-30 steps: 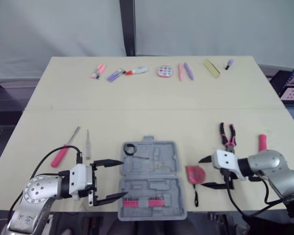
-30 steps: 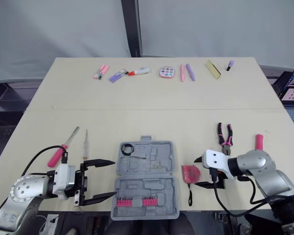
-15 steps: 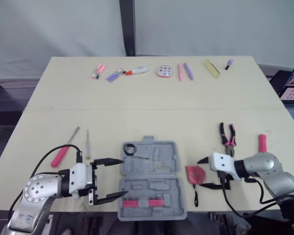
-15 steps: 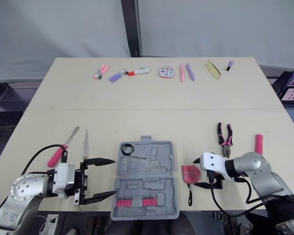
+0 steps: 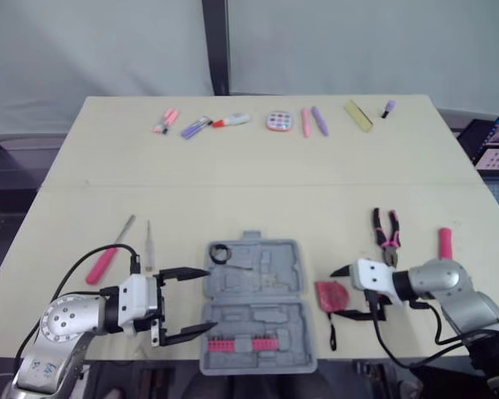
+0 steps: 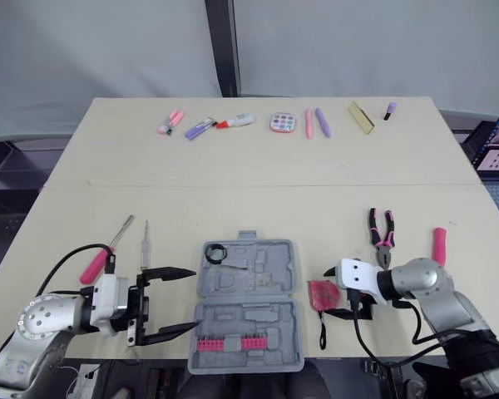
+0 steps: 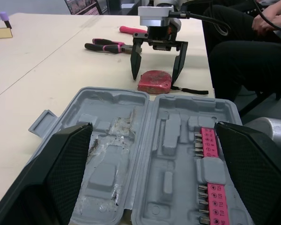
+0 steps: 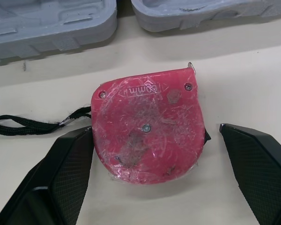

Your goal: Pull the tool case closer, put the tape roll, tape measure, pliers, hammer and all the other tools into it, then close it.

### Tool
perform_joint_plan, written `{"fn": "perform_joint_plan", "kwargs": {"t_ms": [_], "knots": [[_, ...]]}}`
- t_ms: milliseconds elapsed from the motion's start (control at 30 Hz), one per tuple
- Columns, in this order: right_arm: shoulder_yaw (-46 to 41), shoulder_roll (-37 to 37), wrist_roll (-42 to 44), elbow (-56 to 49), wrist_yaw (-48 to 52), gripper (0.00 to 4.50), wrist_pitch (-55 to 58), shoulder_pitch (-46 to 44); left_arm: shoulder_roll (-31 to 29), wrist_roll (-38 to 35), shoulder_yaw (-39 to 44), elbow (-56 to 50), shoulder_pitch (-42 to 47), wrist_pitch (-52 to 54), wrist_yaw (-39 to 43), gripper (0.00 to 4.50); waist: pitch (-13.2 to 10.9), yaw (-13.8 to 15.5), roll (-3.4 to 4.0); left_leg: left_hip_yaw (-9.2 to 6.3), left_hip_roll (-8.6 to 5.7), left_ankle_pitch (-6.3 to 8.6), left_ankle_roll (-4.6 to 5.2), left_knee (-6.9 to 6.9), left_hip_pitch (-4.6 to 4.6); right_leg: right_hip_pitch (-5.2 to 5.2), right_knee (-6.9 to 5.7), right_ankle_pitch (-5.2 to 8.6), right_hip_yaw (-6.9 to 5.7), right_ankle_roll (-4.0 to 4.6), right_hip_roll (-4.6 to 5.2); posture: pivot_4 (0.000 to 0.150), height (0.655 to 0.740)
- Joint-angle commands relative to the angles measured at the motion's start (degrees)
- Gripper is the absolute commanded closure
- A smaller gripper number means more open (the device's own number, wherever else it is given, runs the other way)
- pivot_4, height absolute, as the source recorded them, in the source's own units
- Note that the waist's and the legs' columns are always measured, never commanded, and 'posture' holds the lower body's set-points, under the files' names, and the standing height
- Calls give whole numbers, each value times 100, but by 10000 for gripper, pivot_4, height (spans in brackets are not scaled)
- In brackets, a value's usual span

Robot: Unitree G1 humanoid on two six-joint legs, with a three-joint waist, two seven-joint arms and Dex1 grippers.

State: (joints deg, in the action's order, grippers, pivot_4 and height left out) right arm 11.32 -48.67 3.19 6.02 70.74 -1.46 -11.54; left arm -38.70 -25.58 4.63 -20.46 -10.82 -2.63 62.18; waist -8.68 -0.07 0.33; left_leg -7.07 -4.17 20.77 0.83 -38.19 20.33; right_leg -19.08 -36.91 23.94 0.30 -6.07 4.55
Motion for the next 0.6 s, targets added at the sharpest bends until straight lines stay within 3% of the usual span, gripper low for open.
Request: {"fn": "perform_joint_plan", "kwargs": {"t_ms": [33,100,200,233,267,600], "knots": [[22,-3,54,-122,121,559,-96,-34,-7,-124,111,-259,-71,-15,-51,0,0,1,0,0,0,0,0,0,0,-3,0,0,0,0,0,1500,7400],[26,-13,62,-114,147,559,-123,-38,-10,-128,113,-276,-84,-2,-61,0,0,0,0,2,0,0,0,0,1,-7,-1,0,1,0,1,1500,7400],[16,-10,85,-134,170,8960,-133,-39,-16,-130,122,-301,-114,7,-71,0,0,1,0,3,0,0,0,0,1,-8,-1,0,1,0,1,1500,7400],[12,-5,91,-144,171,14084,-125,-43,-17,-133,121,-311,-119,13,-77,0,0,0,0,3,0,0,0,0,1,-8,-2,0,1,0,1,1500,7400],[9,4,97,-153,169,15526,-113,-47,-17,-135,119,-317,-121,17,-81,0,0,1,0,3,0,0,0,0,1,-9,-3,0,2,0,1,1500,7400],[-264,-247,357,-695,250,15525,565,-214,3,-172,176,-207,-80,58,-125,0,-1,2,1,4,0,0,0,0,1,-11,-3,0,2,0,1,1500,7400]]}}
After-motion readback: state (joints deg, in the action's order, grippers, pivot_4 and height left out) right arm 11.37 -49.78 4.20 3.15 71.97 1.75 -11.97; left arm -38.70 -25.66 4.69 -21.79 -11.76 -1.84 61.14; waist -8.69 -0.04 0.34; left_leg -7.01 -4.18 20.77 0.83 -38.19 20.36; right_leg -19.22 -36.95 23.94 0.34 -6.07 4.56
